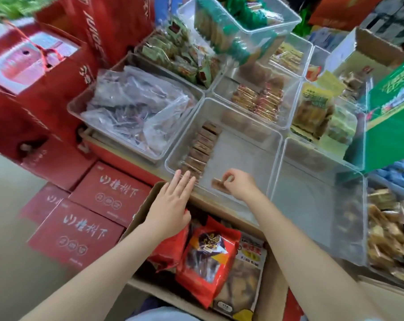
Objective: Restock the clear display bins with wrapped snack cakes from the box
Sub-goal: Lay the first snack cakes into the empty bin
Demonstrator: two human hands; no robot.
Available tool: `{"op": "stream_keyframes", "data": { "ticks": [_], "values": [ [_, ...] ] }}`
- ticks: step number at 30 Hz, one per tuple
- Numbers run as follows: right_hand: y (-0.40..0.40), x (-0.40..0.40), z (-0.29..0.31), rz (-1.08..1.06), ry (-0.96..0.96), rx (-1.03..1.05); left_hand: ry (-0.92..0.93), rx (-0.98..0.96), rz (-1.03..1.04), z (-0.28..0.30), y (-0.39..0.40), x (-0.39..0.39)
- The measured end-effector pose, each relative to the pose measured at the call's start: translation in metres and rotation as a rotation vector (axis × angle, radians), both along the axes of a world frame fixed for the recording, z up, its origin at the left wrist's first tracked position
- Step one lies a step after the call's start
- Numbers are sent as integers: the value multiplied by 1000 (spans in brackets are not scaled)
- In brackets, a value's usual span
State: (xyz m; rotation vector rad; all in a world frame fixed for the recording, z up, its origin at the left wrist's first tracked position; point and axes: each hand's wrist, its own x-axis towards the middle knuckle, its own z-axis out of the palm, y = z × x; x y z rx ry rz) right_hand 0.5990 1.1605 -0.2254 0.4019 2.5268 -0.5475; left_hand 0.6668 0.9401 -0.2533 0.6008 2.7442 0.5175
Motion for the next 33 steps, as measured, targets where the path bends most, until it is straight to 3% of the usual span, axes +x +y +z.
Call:
{"op": "stream_keyframes", "data": {
  "ticks": [4, 8, 12, 16, 23, 26, 29, 33],
  "values": [
    [-13, -8, -24, 55, -216, -66, -4, 30, -9, -2, -6, -1],
    [-18, -19, -41, -106, -107, 65, -20, 28, -22, 0, -8, -2],
    [-15, -26, -54, -62, -188, 178, -62, 7, -22, 3, -7, -3],
    [-2, -33, -69, -130, -79, 240, -87, 0, -17, -1, -5, -3],
    [25, -45, -76, 29, -127, 337, -94, 17, -11, -11, -4, -2],
    [28, -43, -67, -60, -170, 44, -97, 27, 9, -8, -3, -2],
    [30, -38, -46, -312, -246, -427, -110, 45, 23, -2, 0, -3],
    [44, -31, -21, -588, -360, -888, -112, 27, 17, -1, 2, -3]
  ]
}}
